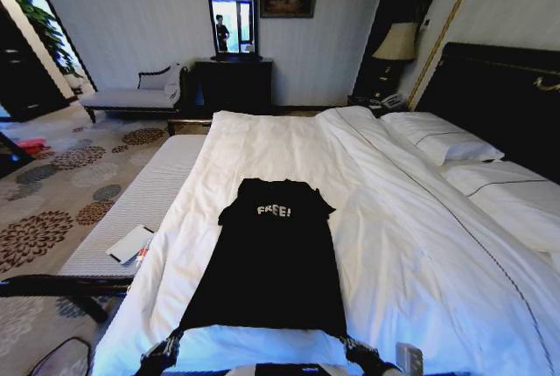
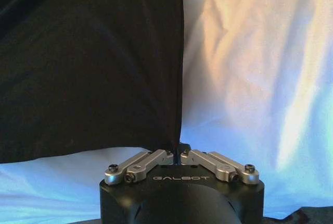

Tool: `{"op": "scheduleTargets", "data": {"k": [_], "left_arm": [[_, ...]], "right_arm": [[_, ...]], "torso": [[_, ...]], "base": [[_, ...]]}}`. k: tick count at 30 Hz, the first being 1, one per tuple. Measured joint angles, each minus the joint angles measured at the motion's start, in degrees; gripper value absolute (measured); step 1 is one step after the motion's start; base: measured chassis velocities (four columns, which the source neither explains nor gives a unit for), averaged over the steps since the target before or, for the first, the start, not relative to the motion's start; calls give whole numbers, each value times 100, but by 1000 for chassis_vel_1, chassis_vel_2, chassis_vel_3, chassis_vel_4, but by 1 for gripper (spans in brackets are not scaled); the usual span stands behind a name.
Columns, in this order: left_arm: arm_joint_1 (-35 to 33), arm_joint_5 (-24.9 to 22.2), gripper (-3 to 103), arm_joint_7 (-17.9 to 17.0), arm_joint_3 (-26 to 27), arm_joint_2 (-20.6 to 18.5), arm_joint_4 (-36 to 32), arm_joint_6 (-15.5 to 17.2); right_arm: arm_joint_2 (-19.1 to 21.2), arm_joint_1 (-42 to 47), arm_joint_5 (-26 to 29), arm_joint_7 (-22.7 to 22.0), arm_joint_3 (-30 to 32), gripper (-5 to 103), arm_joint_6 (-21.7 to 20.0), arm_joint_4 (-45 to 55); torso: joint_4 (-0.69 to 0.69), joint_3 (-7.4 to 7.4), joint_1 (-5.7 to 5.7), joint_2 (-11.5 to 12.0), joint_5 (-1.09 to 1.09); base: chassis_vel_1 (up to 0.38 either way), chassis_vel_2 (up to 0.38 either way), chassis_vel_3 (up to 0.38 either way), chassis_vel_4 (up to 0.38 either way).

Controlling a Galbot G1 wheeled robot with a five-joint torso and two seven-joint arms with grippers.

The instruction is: Fold the clothes on the bed.

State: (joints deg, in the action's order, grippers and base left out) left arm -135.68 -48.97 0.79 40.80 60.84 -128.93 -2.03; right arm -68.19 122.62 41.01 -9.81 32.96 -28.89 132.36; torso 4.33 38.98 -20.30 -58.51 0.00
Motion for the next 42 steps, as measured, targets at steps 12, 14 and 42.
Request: {"op": "scheduleTargets", "data": {"k": [12, 14, 42], "left_arm": [[-160, -89, 0, -10, 364, 38, -74, -79], [-225, -47, 0, -20, 371, 37, -94, -75], [-65, 561, 66, -342, 80, 301, -68, -149]], "right_arm": [[408, 162, 356, -55, 317, 1, -119, 261], [466, 242, 360, -81, 336, 1, -149, 330], [690, 81, 765, -277, 724, 59, 16, 592]], "torso": [[0, 0, 0, 0, 0], [0, 0, 0, 0, 0], [2, 1, 0, 0, -1]], "base": [[0, 0, 0, 0], [0, 0, 0, 0], [0, 0, 0, 0]]}}
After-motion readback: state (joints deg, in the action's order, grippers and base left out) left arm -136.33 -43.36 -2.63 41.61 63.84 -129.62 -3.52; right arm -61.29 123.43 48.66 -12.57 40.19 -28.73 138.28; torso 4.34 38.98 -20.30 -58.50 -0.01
